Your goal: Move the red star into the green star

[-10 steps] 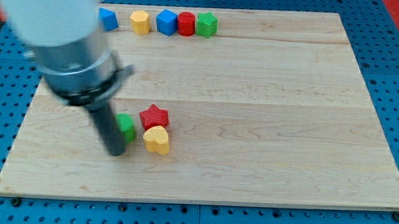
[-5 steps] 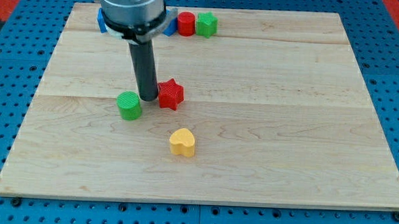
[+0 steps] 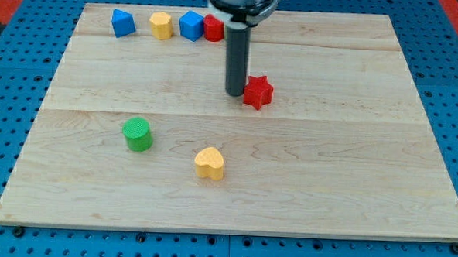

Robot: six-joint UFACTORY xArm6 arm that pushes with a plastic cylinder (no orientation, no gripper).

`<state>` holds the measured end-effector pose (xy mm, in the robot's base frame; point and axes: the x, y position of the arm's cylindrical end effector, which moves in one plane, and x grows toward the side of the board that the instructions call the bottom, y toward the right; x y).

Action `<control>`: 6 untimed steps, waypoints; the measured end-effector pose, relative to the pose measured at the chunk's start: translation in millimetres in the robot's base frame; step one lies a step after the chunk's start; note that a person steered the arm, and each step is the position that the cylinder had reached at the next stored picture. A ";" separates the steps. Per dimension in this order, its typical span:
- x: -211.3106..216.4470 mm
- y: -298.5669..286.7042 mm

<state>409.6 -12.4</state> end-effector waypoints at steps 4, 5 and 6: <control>-65.9 59.8; -63.5 32.0; -60.4 7.1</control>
<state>349.2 -5.3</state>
